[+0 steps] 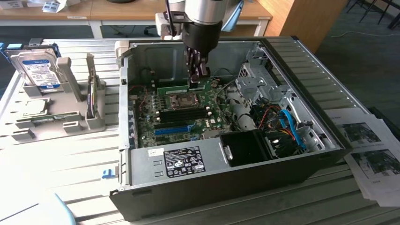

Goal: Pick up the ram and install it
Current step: 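Insert the ram into the slot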

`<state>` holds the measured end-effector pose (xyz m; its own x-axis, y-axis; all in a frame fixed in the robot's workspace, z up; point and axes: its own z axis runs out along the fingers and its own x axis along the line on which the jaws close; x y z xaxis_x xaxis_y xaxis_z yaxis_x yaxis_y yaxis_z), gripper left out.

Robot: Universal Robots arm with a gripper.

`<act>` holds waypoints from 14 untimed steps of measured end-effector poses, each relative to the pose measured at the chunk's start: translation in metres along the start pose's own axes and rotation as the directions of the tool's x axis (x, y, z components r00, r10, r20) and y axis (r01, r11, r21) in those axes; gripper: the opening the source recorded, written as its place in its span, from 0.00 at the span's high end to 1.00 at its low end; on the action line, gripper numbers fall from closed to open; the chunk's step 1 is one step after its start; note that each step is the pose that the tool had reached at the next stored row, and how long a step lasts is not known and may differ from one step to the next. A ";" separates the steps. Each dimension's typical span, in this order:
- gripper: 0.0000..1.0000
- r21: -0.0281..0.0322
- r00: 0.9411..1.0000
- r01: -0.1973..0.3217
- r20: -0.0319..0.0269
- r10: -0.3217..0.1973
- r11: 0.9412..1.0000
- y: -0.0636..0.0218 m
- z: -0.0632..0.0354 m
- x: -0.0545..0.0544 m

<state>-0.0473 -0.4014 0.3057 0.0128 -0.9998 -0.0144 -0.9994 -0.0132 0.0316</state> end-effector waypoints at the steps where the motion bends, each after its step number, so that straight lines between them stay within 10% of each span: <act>1: 0.89 0.000 1.000 0.000 0.000 0.000 1.000 0.0000 0.0010 0.000; 14: 0.89 0.000 1.000 -0.002 0.000 0.002 1.000 -0.0005 0.0144 0.000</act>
<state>-0.0473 -0.4014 0.2913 0.0108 -0.9998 -0.0145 -0.9994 -0.0112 0.0315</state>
